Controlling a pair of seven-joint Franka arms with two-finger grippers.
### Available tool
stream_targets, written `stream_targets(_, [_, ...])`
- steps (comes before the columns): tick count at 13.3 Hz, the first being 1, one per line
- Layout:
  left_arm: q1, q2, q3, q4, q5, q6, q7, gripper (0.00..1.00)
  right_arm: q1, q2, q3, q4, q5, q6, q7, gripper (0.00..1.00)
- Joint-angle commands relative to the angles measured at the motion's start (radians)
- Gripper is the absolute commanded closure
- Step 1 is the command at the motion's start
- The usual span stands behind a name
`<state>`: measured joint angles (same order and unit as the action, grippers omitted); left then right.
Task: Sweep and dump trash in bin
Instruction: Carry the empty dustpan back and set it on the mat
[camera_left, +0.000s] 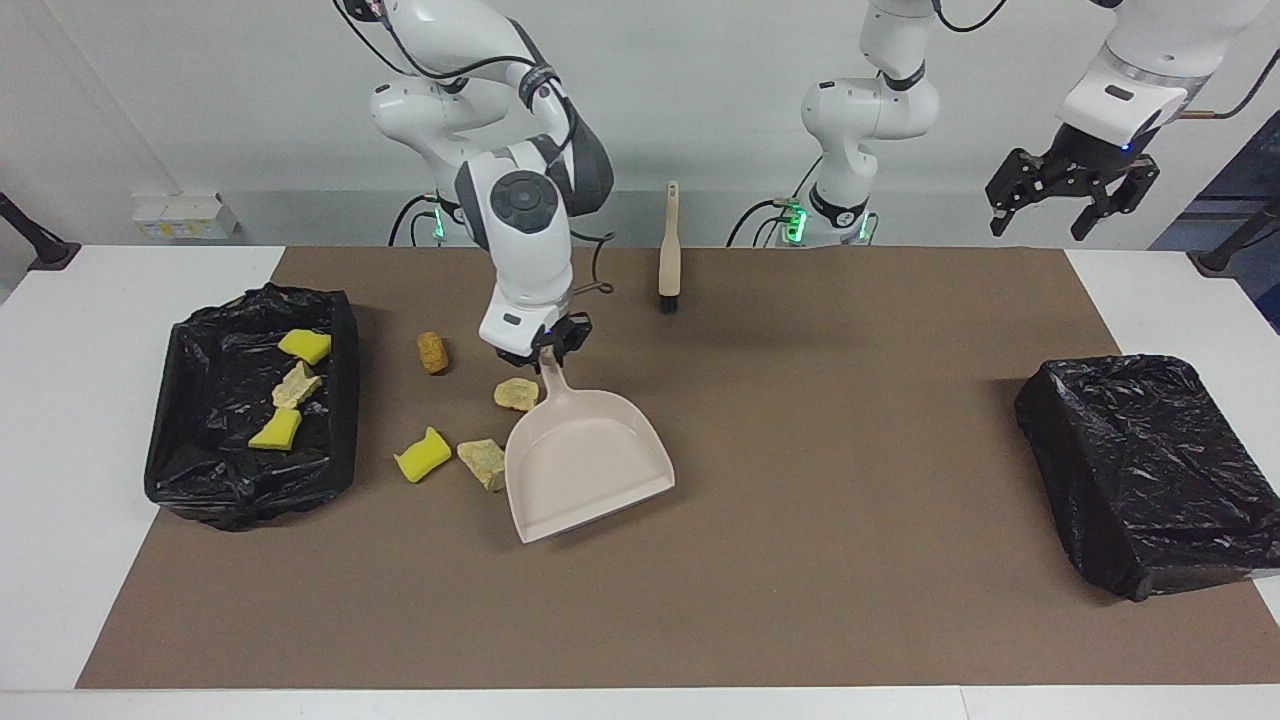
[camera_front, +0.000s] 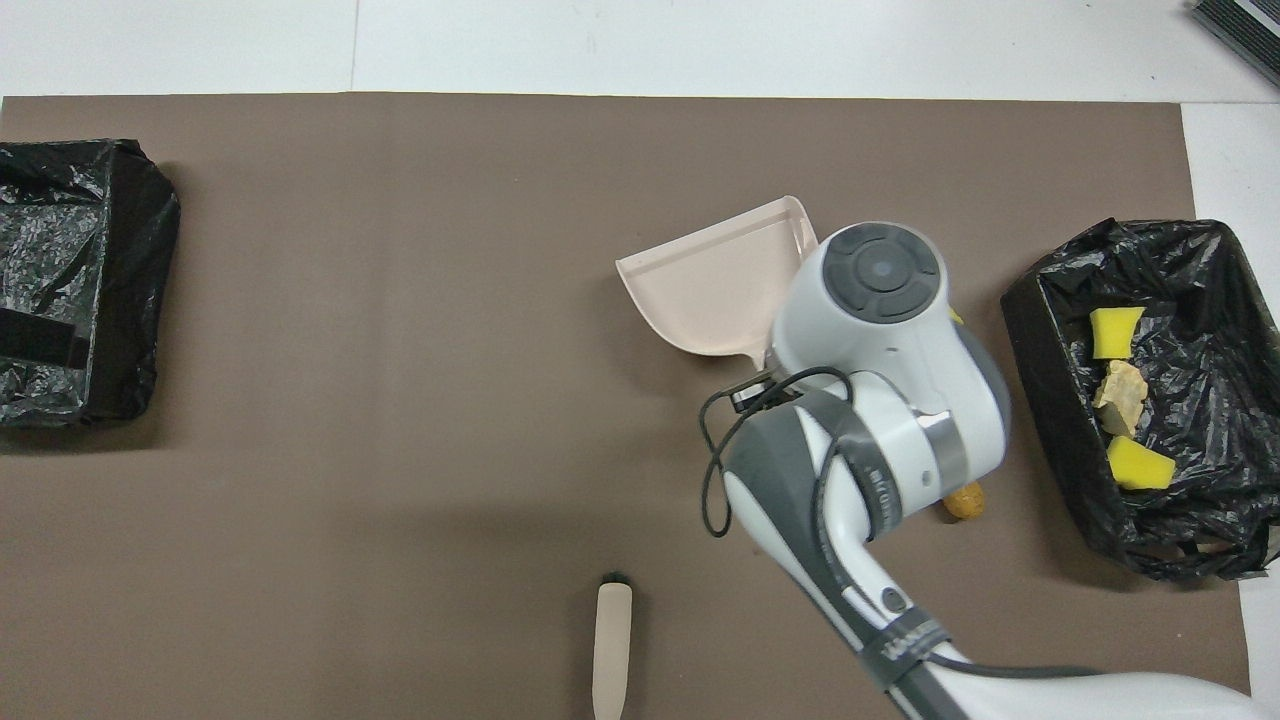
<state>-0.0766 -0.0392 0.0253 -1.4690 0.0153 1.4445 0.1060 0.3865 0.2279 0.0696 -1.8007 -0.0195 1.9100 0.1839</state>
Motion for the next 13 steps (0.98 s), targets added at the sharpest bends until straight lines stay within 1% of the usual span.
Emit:
stream_targets(1, [-0.011, -0.018, 0.005, -0.016, 0.018, -0.010, 0.001, 0.00, 0.089, 0.083, -0.004, 0.089, 0.020, 0.004, 0.249, 1.00])
stream_targets(2, [-0.011, -0.018, 0.005, -0.016, 0.018, -0.010, -0.003, 0.00, 0.129, 0.106, -0.004, 0.092, 0.021, 0.017, 0.305, 1.00])
stream_targets(3, [-0.011, -0.018, 0.005, -0.016, 0.018, -0.010, -0.005, 0.00, 0.162, 0.128, -0.004, 0.093, 0.021, 0.053, 0.378, 1.00])
stream_targets(4, [-0.011, -0.018, 0.005, -0.014, 0.018, -0.010, -0.003, 0.00, 0.181, 0.146, -0.004, 0.095, 0.021, 0.081, 0.444, 1.00])
stream_targets(6, [-0.009, -0.018, 0.005, -0.014, 0.018, -0.010, -0.002, 0.00, 0.228, 0.182, -0.004, 0.113, 0.087, 0.133, 0.479, 1.00])
stream_targets(7, [-0.009, -0.018, 0.005, -0.014, 0.018, -0.010, 0.000, 0.00, 0.242, 0.185, -0.004, 0.113, 0.122, 0.159, 0.480, 1.00])
stream_targets(9, [-0.009, -0.018, 0.005, -0.014, 0.018, -0.010, -0.002, 0.00, 0.241, 0.185, -0.004, 0.113, 0.145, 0.164, 0.517, 1.00])
stream_targets(10, [-0.009, -0.018, 0.005, -0.014, 0.020, -0.010, 0.000, 0.00, 0.239, 0.183, -0.004, 0.112, 0.147, 0.161, 0.531, 0.89])
stream_targets(11, [-0.009, -0.018, 0.005, -0.014, 0.020, -0.010, 0.000, 0.00, 0.236, 0.185, -0.004, 0.109, 0.144, 0.156, 0.535, 0.36])
stream_targets(12, [-0.009, -0.018, 0.005, -0.014, 0.018, -0.010, 0.000, 0.00, 0.239, 0.180, -0.004, 0.103, 0.139, 0.153, 0.535, 0.00])
stream_targets(13, [-0.009, -0.018, 0.005, -0.014, 0.020, -0.010, 0.000, 0.00, 0.241, 0.170, -0.004, 0.101, 0.141, 0.138, 0.545, 0.00])
